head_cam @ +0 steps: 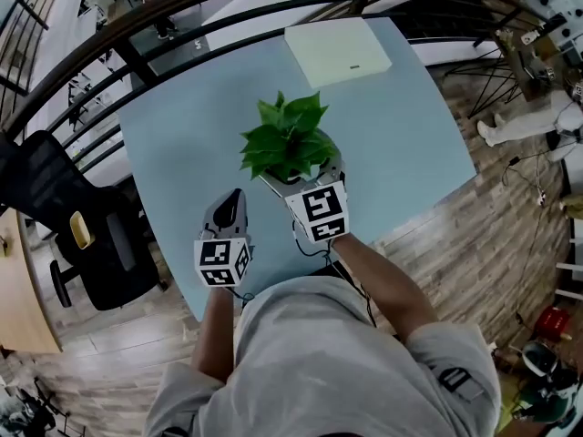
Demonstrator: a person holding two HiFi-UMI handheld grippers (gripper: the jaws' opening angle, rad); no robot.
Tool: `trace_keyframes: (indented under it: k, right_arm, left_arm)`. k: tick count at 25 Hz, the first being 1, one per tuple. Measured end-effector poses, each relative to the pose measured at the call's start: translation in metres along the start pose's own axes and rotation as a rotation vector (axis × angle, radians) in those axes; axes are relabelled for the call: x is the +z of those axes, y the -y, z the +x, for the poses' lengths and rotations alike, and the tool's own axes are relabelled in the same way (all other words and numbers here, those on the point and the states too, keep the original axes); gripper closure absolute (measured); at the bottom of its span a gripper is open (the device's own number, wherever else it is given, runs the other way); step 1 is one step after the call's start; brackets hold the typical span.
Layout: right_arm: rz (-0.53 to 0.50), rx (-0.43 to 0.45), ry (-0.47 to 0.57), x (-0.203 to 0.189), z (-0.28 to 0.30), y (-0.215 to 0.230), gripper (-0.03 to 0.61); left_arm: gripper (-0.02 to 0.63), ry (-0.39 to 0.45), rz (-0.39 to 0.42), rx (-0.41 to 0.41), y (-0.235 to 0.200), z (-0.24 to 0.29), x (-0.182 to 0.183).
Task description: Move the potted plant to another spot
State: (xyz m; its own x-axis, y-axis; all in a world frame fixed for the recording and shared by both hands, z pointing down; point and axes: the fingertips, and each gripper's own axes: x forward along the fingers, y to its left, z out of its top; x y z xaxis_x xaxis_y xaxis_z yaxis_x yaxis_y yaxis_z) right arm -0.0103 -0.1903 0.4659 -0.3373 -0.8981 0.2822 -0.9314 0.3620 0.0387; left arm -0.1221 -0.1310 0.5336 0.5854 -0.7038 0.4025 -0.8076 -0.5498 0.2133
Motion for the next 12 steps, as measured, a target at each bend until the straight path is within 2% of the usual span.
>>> trace_keyframes:
  k: [12]
  right_arm:
    - [0.047,-0.001,-0.032,-0.019,0.017,0.079,0.028]
  left_arm:
    - [0.601,-0.027,0.007,0.005,0.033,0.082,0.02]
